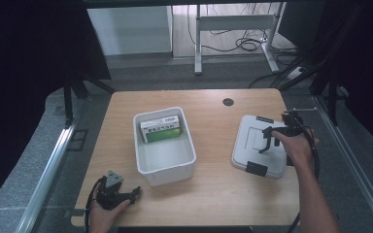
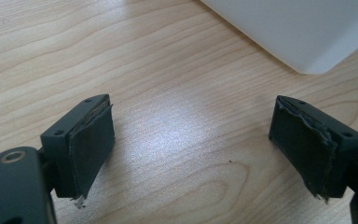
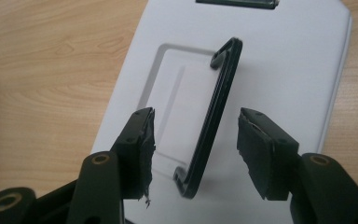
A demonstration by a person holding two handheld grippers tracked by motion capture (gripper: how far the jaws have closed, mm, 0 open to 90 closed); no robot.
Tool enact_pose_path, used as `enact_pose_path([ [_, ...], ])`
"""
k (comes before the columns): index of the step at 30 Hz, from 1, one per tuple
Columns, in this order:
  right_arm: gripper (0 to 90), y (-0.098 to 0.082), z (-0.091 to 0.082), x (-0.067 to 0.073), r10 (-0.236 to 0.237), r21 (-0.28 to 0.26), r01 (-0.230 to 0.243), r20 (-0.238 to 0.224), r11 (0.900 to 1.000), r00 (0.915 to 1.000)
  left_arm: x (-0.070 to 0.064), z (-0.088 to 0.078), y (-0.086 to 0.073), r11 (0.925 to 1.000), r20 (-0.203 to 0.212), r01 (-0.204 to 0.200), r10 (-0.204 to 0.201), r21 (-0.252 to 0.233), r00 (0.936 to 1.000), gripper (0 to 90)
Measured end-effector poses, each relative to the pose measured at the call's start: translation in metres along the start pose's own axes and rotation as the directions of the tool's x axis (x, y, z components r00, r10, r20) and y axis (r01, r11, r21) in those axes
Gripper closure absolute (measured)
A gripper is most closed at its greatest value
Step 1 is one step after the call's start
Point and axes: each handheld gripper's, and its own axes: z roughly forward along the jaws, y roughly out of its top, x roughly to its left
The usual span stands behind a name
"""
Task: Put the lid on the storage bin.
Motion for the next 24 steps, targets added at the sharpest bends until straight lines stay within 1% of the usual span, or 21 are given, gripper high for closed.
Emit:
enact_pose_path([
  [3, 47.5, 0.002, 0.002, -0.001, 0.004, 0.008, -0.004, 0.006, 1.000, 1.0000, 0.000, 0.000, 0.000, 1.0000, 0.000, 0.000, 0.000, 0.000, 1.0000, 14.0],
  [5, 49.0, 0.004, 0.006, -0.003, 0.024, 0.015, -0.024, 0.007, 1.000, 0.9997, 0.000, 0.000, 0.000, 1.0000, 0.000, 0.000, 0.000, 0.000, 1.0000, 13.9],
  [6, 49.4, 0.005, 0.007, -0.004, 0.021, 0.016, -0.021, 0.006, 1.000, 0.9998, 0.000, 0.000, 0.000, 1.0000, 0.000, 0.000, 0.000, 0.000, 1.0000, 14.0],
  [11, 51.5, 0.006, 0.015, -0.004, 0.039, 0.022, -0.040, 0.020, 0.999, 0.9990, 0.000, 0.000, 0.000, 1.0000, 0.000, 0.000, 0.000, 0.000, 1.0000, 13.9],
  [12, 53.9, 0.006, 0.018, -0.005, 0.058, 0.025, -0.058, 0.025, 0.998, 0.9980, 0.000, 0.000, 0.000, 1.0000, 0.000, 0.000, 0.000, 0.000, 1.0000, 13.9],
  [13, 53.9, 0.006, 0.018, -0.005, 0.058, 0.025, -0.058, 0.025, 0.998, 0.9980, 0.000, 0.000, 0.000, 1.0000, 0.000, 0.000, 0.000, 0.000, 1.0000, 13.9],
  [14, 57.1, 0.007, 0.021, -0.006, 0.069, 0.029, -0.070, 0.025, 0.997, 0.9973, 0.000, 0.000, 0.000, 1.0000, 0.000, 0.000, 0.000, 0.000, 1.0000, 13.9],
  [16, 60.1, 0.008, 0.023, -0.007, 0.081, 0.044, -0.082, 0.024, 0.996, 0.9964, 0.000, 0.000, 0.000, 1.0000, 0.000, 0.000, 0.000, 0.000, 1.0000, 13.9],
  [20, 68.2, 0.010, 0.025, -0.009, 0.114, 0.067, -0.115, 0.018, 0.991, 0.9933, 0.000, 0.000, 0.000, 1.0000, 0.001, -0.001, 0.001, 0.000, 1.0000, 13.8],
  [24, 74.7, 0.011, 0.029, -0.012, 0.145, 0.116, -0.145, 0.013, 0.983, 0.9894, 0.000, 0.000, 0.000, 1.0000, 0.001, -0.001, 0.001, 0.000, 1.0000, 13.8],
])
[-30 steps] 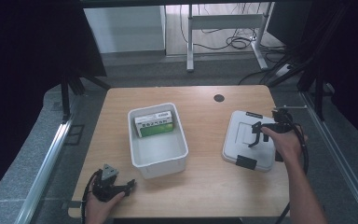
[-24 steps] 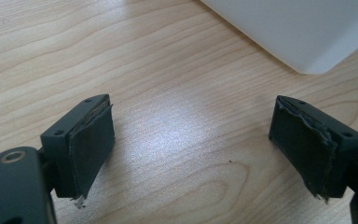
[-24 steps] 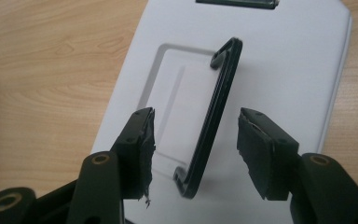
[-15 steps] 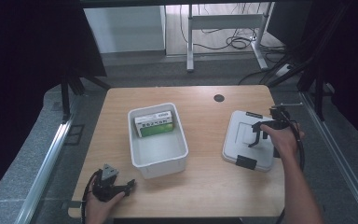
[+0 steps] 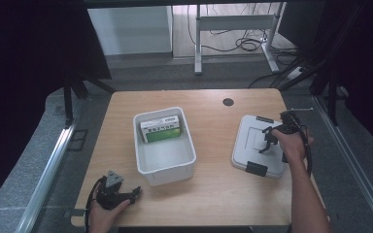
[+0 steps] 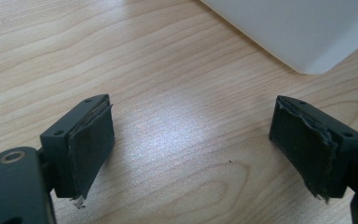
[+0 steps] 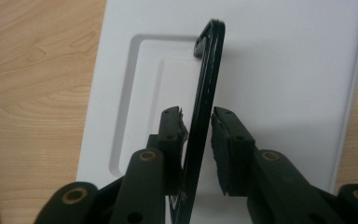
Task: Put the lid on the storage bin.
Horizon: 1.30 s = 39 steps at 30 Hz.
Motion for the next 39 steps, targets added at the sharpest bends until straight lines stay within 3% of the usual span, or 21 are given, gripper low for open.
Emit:
enact_pose_path([
  [5, 81.6, 0.000, 0.005, 0.000, 0.045, 0.037, -0.045, -0.002, 0.998, 0.9990, 0.000, 0.000, 0.000, 1.0000, 0.000, 0.000, 0.000, 0.000, 1.0000, 13.8],
  [6, 83.0, 0.001, 0.005, 0.000, 0.080, 0.043, -0.080, -0.013, 0.996, 0.9967, 0.000, 0.000, 0.000, 1.0000, 0.000, 0.000, 0.000, 0.000, 1.0000, 13.8],
  [9, 83.8, 0.002, 0.005, 0.001, 0.124, 0.048, -0.123, -0.023, 0.991, 0.9920, 0.000, 0.000, 0.000, 1.0000, 0.000, 0.000, 0.000, 0.000, 1.0000, 13.7],
  [16, 84.0, -0.001, 0.002, 0.003, 0.173, 0.044, -0.171, -0.040, 0.984, 0.9842, 0.000, 0.000, 0.000, 1.0000, 0.001, -0.002, 0.002, 0.001, 1.0000, 13.5],
  [25, 84.2, -0.002, -0.018, 0.010, 0.141, 0.015, -0.141, -0.089, 0.990, 0.9859, 0.000, 0.000, 0.000, 1.0000, 0.001, -0.002, 0.002, 0.001, 1.0000, 13.4],
  [39, 84.2, -0.004, -0.047, 0.023, 0.077, -0.019, -0.080, -0.111, 0.997, 0.9908, 0.000, 0.000, 0.000, 1.0000, 0.001, -0.002, 0.002, 0.001, 1.0000, 13.4],
])
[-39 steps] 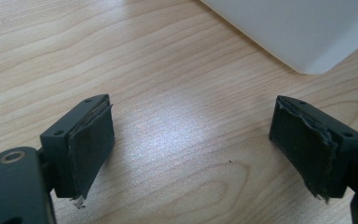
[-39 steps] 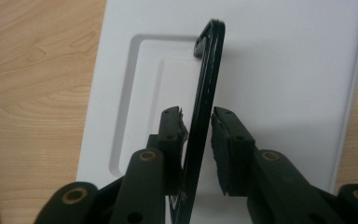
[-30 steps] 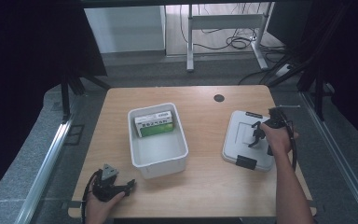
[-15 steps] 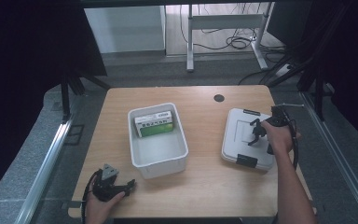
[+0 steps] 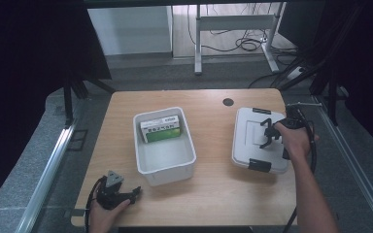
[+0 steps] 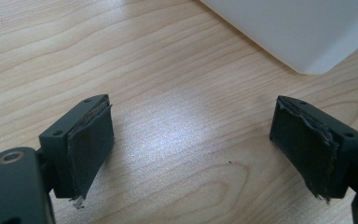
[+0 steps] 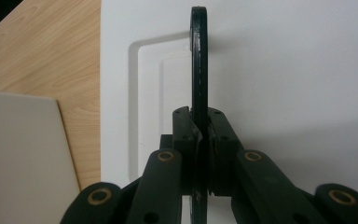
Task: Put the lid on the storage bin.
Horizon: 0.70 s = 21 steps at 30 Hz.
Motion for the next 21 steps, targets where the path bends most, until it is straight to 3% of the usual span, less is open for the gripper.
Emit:
enact_pose_path([
  [21, 84.2, -0.007, -0.016, 0.009, -0.039, -0.015, 0.039, -0.029, 0.999, 0.9988, 0.000, 0.000, 0.000, 1.0000, 0.000, 0.000, 0.000, 0.000, 1.0000, 13.4],
])
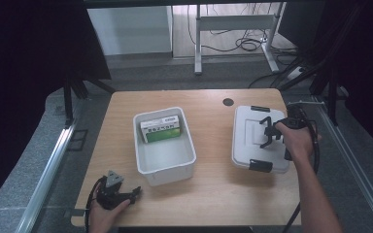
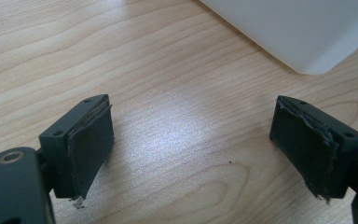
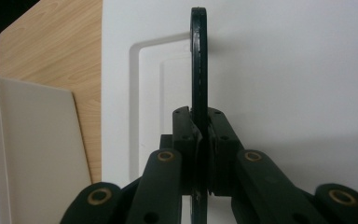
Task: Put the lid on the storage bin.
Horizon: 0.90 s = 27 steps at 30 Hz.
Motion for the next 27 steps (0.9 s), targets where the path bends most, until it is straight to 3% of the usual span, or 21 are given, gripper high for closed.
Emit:
enact_pose_path([
  [15, 84.1, -0.006, -0.012, 0.008, -0.049, -0.003, 0.049, -0.017, 0.999, 0.9987, 0.000, 0.000, 0.000, 1.0000, 0.000, 0.000, 0.000, 0.000, 1.0000, 13.4],
  [27, 84.0, -0.013, -0.022, 0.028, -0.116, -0.001, 0.116, -0.072, 0.993, 0.9906, 0.000, 0.000, 0.000, 1.0000, 0.000, 0.000, 0.000, 0.000, 1.0000, 13.5],
])
